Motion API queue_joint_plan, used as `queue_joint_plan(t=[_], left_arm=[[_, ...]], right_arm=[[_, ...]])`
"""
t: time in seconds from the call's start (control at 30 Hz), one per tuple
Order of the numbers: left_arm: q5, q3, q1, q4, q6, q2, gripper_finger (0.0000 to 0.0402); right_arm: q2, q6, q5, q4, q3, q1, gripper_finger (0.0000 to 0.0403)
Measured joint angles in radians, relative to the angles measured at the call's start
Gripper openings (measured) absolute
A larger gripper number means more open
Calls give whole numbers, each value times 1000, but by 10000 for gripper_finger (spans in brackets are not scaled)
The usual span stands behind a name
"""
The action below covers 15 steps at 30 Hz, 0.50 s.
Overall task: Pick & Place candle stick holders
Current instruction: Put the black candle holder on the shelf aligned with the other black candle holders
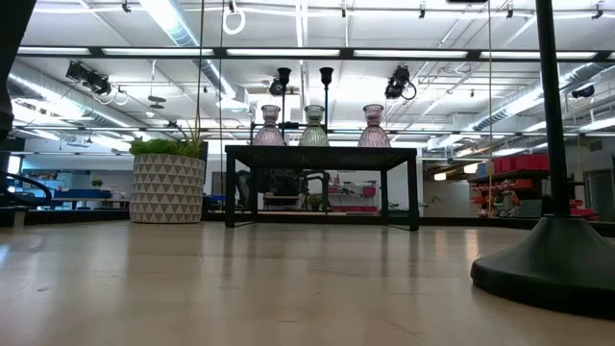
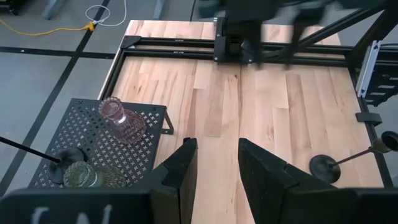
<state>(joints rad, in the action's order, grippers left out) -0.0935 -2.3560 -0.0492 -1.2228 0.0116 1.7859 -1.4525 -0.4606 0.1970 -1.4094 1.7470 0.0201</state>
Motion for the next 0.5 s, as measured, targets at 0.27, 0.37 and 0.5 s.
queue_joint_plan(t=[0.27,0.37,0.5], left_arm=[[0,0,0,0,0,0,119],[0,0,0,0,0,0,119],[0,0,3,0,0,0,119]], right_arm=[[13,-372,-248,54,-14,346,165],[13,-537,-367,104,-58,493,165],[13,-753,-563,196,-158,687,165]])
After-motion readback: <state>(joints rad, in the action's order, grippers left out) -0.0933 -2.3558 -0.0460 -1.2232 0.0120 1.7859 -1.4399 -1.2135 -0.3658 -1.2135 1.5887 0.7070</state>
